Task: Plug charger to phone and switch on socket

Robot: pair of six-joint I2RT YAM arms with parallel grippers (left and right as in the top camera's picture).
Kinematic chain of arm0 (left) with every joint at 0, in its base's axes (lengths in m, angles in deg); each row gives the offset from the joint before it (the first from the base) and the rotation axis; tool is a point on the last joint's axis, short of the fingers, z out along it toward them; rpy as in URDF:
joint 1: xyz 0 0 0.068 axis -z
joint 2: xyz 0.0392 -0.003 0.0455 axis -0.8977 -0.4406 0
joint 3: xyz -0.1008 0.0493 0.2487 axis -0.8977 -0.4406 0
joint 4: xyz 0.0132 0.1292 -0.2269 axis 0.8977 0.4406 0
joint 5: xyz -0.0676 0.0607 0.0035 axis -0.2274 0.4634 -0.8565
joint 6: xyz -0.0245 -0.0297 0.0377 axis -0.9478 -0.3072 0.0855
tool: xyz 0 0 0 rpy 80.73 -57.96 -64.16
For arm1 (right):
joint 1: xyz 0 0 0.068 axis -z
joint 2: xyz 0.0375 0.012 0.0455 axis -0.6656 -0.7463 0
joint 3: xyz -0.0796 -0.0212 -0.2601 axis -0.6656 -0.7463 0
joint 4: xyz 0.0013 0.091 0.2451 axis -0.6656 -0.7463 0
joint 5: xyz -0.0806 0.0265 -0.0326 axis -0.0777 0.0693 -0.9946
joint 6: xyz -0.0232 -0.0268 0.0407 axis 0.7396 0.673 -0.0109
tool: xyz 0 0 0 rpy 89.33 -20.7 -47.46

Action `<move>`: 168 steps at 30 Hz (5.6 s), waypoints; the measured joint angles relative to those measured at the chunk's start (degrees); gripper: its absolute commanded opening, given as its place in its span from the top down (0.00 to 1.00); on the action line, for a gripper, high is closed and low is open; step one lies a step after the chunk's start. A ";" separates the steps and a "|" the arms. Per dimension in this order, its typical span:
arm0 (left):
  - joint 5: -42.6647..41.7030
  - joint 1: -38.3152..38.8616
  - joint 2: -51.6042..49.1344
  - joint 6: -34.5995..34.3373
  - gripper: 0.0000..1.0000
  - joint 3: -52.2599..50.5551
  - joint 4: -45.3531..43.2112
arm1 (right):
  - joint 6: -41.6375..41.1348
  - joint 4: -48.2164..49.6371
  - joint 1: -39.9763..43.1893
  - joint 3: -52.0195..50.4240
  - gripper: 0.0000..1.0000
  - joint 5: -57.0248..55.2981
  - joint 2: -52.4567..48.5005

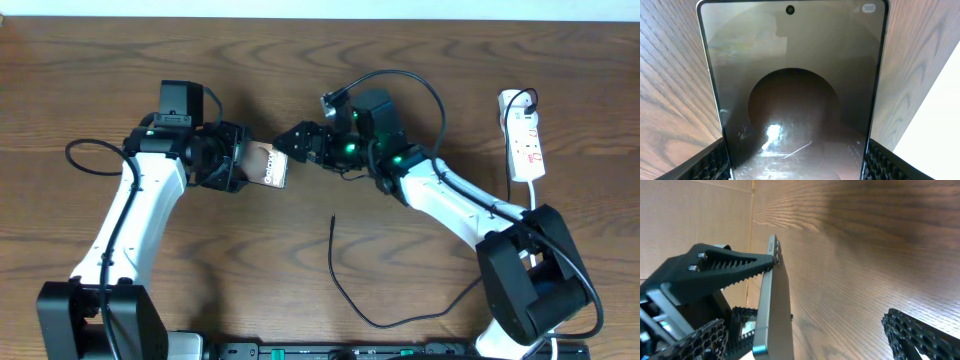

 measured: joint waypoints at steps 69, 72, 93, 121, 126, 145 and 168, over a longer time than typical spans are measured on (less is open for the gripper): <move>-1.55 5.79 0.00 -12.11 0.93 0.00 -5.31 | -0.98 -1.68 -4.00 0.00 0.68 -7.02 0.00; -1.53 5.81 0.00 -12.11 0.93 0.00 -5.31 | -0.96 -1.68 -4.00 0.00 0.71 -7.08 0.00; -1.55 5.84 0.00 -12.11 0.87 0.00 -5.29 | -1.03 -1.38 -4.04 0.00 0.76 -6.88 0.00; -1.53 5.84 0.00 -12.09 0.87 0.00 -5.18 | -2.95 0.48 -4.11 0.00 0.85 -5.97 0.00; -1.55 5.84 0.00 -12.07 0.87 0.00 -5.18 | -2.97 0.48 -4.11 0.00 0.85 -5.95 0.00; -1.55 5.84 0.00 -12.04 0.58 0.00 -5.18 | -3.06 0.48 -4.11 0.00 0.85 -5.97 0.00; -1.81 5.90 0.02 -11.89 0.27 0.00 -5.16 | -3.52 0.26 -4.09 0.00 0.90 -6.80 0.00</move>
